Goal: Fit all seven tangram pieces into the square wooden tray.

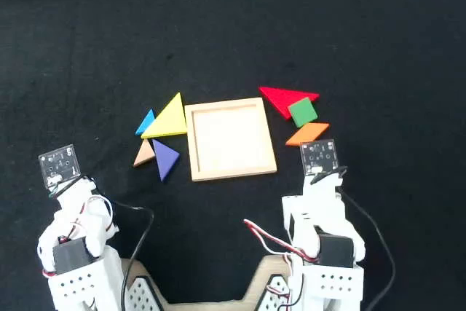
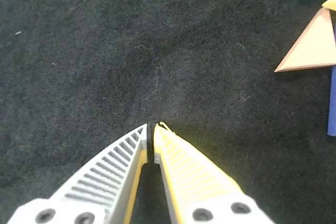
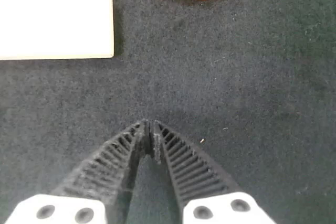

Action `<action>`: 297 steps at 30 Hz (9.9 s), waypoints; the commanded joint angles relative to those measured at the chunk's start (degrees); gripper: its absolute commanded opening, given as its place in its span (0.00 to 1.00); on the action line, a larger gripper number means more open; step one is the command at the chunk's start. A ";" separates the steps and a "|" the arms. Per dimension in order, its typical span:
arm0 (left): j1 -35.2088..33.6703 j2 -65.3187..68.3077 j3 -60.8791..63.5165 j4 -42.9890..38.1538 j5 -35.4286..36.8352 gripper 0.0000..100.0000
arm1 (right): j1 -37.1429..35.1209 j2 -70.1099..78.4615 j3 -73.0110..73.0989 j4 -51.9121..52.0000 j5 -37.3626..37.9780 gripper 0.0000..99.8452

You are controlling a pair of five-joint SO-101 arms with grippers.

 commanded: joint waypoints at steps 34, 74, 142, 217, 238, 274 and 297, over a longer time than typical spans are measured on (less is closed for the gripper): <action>-0.48 -0.18 1.10 -0.97 -0.26 0.03 | 0.88 -3.47 -0.04 0.18 0.35 0.01; -0.31 -0.18 1.10 -0.97 -0.26 0.03 | 0.88 -3.47 -0.04 0.18 0.35 0.01; 18.95 -0.18 1.10 -0.97 -0.62 0.03 | 0.70 -3.47 -0.04 0.18 0.35 0.01; 16.13 -0.09 -80.48 7.12 -0.26 0.11 | 0.70 -3.47 -69.23 7.21 -4.57 0.03; 16.75 -0.44 -78.55 18.02 -0.70 0.03 | 0.79 -3.74 -72.66 15.21 -4.66 0.10; 24.22 78.33 -117.85 26.73 -0.53 0.09 | 0.97 55.16 -92.53 13.10 8.44 0.10; 28.62 95.74 -77.49 -7.12 -3.08 0.11 | 0.70 80.04 -87.43 4.92 17.32 0.12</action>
